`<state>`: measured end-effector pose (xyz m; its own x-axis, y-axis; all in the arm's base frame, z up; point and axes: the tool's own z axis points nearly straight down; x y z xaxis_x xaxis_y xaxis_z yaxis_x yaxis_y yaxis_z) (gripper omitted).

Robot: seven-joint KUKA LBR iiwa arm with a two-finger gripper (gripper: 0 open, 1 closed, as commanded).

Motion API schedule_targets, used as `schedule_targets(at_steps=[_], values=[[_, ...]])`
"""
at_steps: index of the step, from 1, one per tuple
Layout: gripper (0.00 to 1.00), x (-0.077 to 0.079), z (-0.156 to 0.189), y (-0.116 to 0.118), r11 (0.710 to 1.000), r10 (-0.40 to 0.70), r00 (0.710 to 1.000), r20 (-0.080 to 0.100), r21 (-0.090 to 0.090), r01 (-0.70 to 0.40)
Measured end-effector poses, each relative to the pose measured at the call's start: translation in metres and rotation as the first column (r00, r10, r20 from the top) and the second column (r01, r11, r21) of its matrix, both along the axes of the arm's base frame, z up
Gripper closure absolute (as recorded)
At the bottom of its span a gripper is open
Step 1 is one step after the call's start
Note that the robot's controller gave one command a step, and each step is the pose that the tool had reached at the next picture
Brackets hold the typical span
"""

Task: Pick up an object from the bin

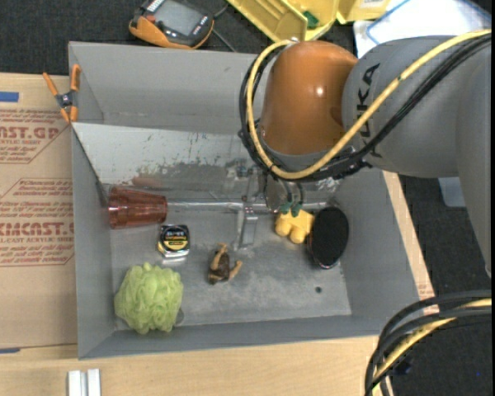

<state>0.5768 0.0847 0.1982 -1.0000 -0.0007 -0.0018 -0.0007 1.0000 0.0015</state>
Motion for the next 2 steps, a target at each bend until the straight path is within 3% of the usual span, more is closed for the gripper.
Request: schedule_targets(at_steps=[1,2], values=[[0.00,-0.033,-0.100,-0.011,0.959,0.285,0.959,0.000,0.000,-0.285],[0.00,-0.052,-0.070,-0.012,0.872,0.489,0.872,0.007,-0.003,-0.489]])
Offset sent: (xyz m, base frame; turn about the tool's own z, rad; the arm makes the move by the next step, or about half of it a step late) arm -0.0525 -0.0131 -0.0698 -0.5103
